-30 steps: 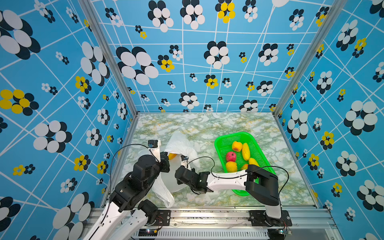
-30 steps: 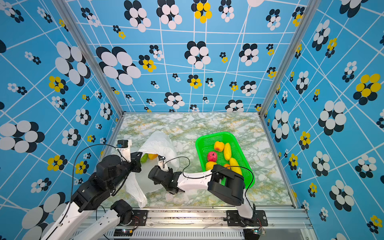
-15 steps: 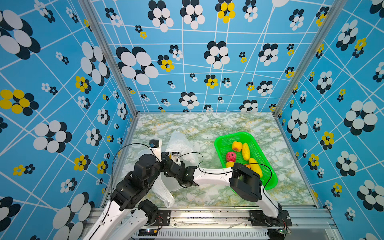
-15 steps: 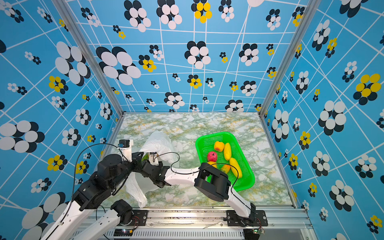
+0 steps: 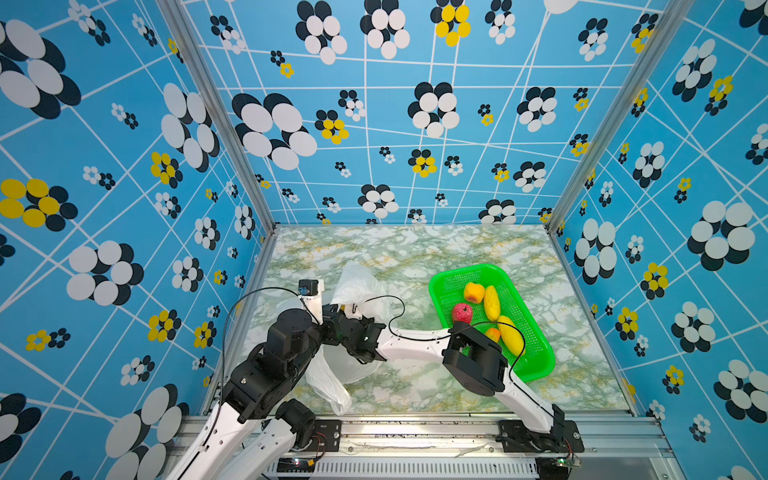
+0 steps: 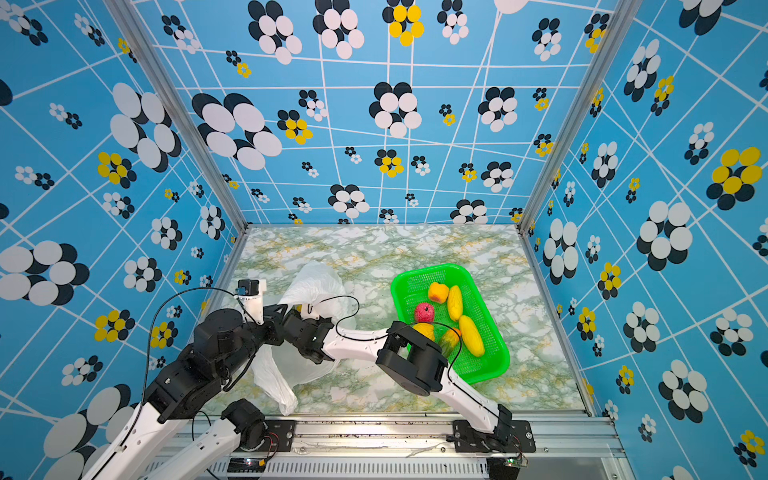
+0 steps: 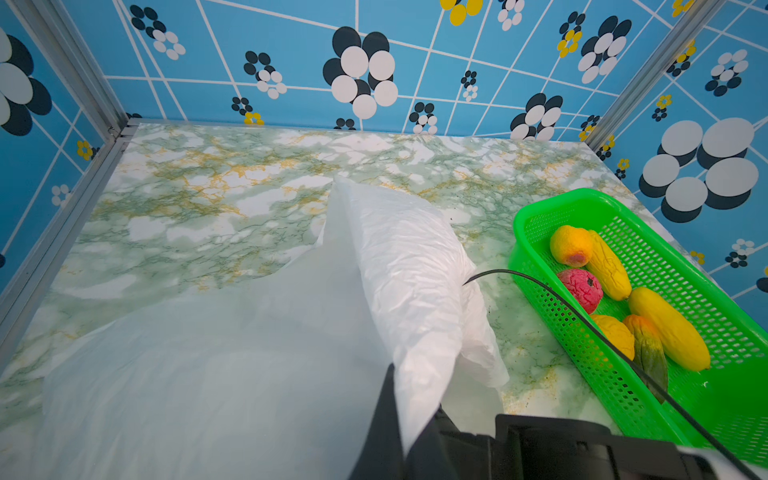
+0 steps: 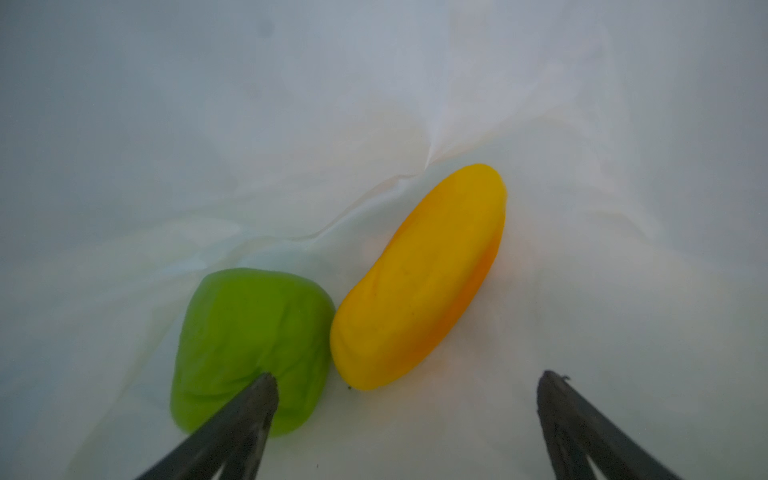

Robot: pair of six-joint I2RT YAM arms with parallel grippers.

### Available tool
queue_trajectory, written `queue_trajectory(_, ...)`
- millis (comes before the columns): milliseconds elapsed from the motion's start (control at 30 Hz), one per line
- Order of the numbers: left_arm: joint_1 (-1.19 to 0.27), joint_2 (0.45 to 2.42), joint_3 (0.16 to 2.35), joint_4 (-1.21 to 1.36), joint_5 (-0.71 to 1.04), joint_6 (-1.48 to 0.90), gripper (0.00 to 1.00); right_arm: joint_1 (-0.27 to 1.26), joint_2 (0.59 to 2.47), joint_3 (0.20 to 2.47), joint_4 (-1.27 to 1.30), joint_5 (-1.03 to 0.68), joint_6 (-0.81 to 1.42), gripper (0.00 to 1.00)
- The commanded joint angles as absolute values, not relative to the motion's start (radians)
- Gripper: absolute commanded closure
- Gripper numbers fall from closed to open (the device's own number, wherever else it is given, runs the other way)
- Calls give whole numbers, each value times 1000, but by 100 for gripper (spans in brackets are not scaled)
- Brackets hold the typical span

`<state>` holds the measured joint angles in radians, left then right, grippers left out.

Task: Untie the knot of the plastic bag and take out the fruit
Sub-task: 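Lower the right gripper into the bag and grasp the long yellow fruit, then lift the long yellow fruit out and carry it over the green basket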

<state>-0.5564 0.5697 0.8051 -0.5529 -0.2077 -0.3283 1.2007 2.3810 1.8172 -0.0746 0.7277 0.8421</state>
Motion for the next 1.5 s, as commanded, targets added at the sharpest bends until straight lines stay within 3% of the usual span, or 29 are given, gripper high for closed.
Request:
queue_trajectory(0, -549, 561, 813, -542, -193, -322, 100, 1194, 2418, 1864, -76, 798, 830, 1)
queue_trajectory(500, -549, 554, 807, -528, -180, -318, 100, 1142, 2633, 2203, -335, 792, 916, 1)
queue_trajectory(733, -549, 555, 804, -522, -182, -315, 100, 1126, 2679, 2233, -364, 765, 936, 3)
queue_trajectory(833, -549, 557, 804, -522, -186, -316, 100, 1126, 2680, 2228, -361, 755, 937, 8)
queue_trajectory(933, -549, 557, 804, -523, -190, -315, 100, 1126, 2662, 2207, -354, 732, 935, 20)
queue_trajectory(1100, -549, 557, 802, -522, -197, -315, 100, 1127, 2540, 2021, -234, 718, 928, 35)
queue_trajectory(1467, -548, 565, 804, -524, -205, -316, 100, 1150, 2284, 1687, 21, 671, 838, 51)
